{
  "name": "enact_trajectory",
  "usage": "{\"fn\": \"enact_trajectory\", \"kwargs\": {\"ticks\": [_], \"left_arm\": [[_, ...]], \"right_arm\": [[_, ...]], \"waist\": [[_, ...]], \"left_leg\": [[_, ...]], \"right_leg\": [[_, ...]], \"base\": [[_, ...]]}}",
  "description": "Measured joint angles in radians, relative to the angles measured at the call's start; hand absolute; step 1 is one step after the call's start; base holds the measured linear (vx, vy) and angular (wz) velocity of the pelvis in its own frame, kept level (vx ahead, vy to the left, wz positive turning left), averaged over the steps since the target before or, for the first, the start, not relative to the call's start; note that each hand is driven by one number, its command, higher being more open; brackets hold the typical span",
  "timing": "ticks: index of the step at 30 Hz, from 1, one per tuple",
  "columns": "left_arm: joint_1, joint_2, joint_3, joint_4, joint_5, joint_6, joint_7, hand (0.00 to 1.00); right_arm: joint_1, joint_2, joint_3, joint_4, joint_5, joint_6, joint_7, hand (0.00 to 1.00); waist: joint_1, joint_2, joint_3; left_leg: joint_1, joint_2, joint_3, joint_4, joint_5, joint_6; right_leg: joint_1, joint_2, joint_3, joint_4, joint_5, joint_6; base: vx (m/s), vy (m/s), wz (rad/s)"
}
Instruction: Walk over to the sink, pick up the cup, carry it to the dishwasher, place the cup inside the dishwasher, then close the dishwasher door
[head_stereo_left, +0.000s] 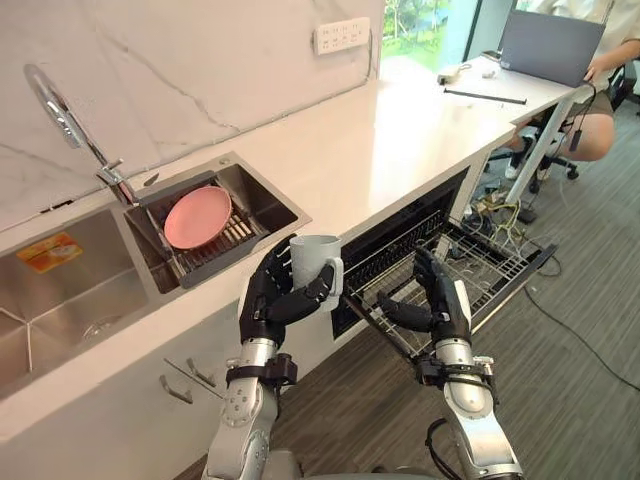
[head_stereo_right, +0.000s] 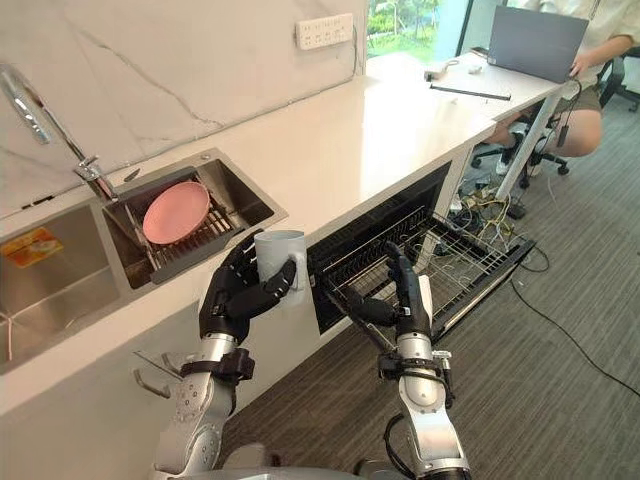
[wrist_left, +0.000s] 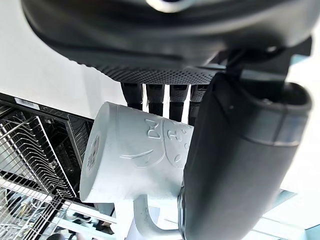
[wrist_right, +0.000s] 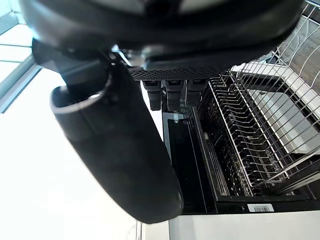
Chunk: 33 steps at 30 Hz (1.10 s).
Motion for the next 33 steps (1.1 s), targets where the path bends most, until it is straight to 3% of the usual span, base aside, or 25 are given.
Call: {"fn": "enact_trajectory", "kwargs": {"ticks": [1,4,6,10,14,24,33], "left_arm": [[-0.008,0.008,0.0,0.006,0.001,-0.001,0.002,0.3],[-0.026,0.034,-0.001,0.019,0.019,0.002,0.011,0.3],[-0.047,0.034,-0.002,0.019,0.039,0.001,0.02,0.3],[-0.065,0.056,-0.001,0.019,0.039,0.001,0.025,0.3],[-0.081,0.067,0.0,0.022,0.065,0.001,0.039,0.3],[-0.15,0.089,0.008,0.112,0.115,0.001,0.068,0.3],[-0.15,0.083,-0.021,0.112,0.118,0.001,0.067,0.3]], "right_arm": [[0.001,0.01,0.0,0.009,0.003,0.001,0.002,0.9],[0.012,0.046,0.003,-0.008,0.039,-0.004,0.019,0.9],[0.012,0.049,0.013,-0.031,0.077,-0.005,0.038,0.9],[0.012,0.054,0.051,-0.072,0.15,-0.011,0.073,0.9],[0.012,0.054,0.113,-0.139,0.26,-0.026,0.127,0.9],[0.012,0.027,0.196,-0.193,0.505,-0.049,0.201,0.9],[0.012,0.021,0.252,-0.205,0.511,-0.053,0.208,0.9]], "waist": [[0.004,-0.017,0.001],[-0.006,-0.047,-0.011],[-0.005,-0.049,-0.012],[-0.005,-0.055,-0.016],[-0.008,-0.079,-0.031],[-0.014,-0.099,-0.057],[-0.013,-0.111,-0.068]], "left_leg": [[0.022,-0.014,0.01,-0.042,0.086,0.044],[0.064,-0.046,0.032,-0.099,0.102,0.059],[0.101,-0.067,0.044,-0.158,0.125,0.069],[0.142,-0.077,0.064,-0.238,0.151,0.072],[0.184,-0.077,0.088,-0.332,0.182,0.064],[0.21,-0.072,0.125,-0.413,0.226,0.061],[0.221,-0.093,0.125,-0.462,0.259,0.078]], "right_leg": [[0.011,-0.01,0.026,0.001,-0.012,0.022],[0.018,-0.045,0.043,0.001,-0.016,0.029],[0.021,-0.06,0.052,0.0,-0.015,0.031],[0.019,-0.073,0.073,-0.007,-0.012,0.036],[0.014,-0.067,0.105,-0.035,-0.004,0.049],[-0.014,-0.052,0.146,-0.039,0.015,0.058],[-0.018,-0.071,0.146,-0.054,0.027,0.072]], "base": [[0.16,0.205,-0.4],[0.12,0.132,-0.13],[0.08,0.074,-0.1],[0.03,0.024,-0.16],[0.0,-0.048,-0.24],[-0.02,-0.019,-0.13],[0.0,0.004,0.01]]}}
